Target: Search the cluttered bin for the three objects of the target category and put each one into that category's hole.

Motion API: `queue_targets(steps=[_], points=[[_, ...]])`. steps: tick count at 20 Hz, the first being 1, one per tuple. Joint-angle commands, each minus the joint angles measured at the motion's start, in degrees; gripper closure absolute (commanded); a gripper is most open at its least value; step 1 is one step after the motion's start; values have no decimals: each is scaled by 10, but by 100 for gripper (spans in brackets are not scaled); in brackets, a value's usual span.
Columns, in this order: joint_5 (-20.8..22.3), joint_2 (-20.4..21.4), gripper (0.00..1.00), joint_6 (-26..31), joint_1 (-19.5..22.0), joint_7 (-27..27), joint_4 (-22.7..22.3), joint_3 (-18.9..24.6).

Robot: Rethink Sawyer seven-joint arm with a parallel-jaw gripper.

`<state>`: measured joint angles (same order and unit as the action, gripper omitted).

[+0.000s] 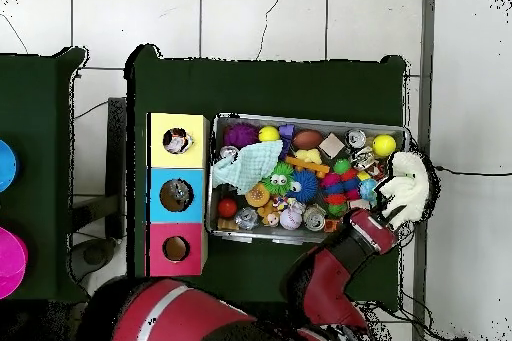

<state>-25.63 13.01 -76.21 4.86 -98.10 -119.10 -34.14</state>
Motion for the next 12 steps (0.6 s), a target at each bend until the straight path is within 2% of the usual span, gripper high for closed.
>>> queue_targets(steps=[1, 2, 3, 4, 5, 6, 9, 10, 11, 12], points=[[229, 59, 100, 262, 118, -151, 69, 146], [245, 68, 100, 306, 137, -149, 69, 169], [282, 78, 100, 351, 165, -155, 69, 203], [291, 83, 100, 370, 175, -154, 67, 216], [298, 95, 100, 417, 198, -157, 53, 248], [307, 100, 100, 428, 206, -159, 49, 261], [386, 110, 100, 527, 298, -157, 39, 375], [409, 103, 100, 558, 331, -149, 41, 415], [436, 89, 100, 605, 382, -141, 41, 473], [443, 74, 100, 637, 413, -130, 41, 507]])
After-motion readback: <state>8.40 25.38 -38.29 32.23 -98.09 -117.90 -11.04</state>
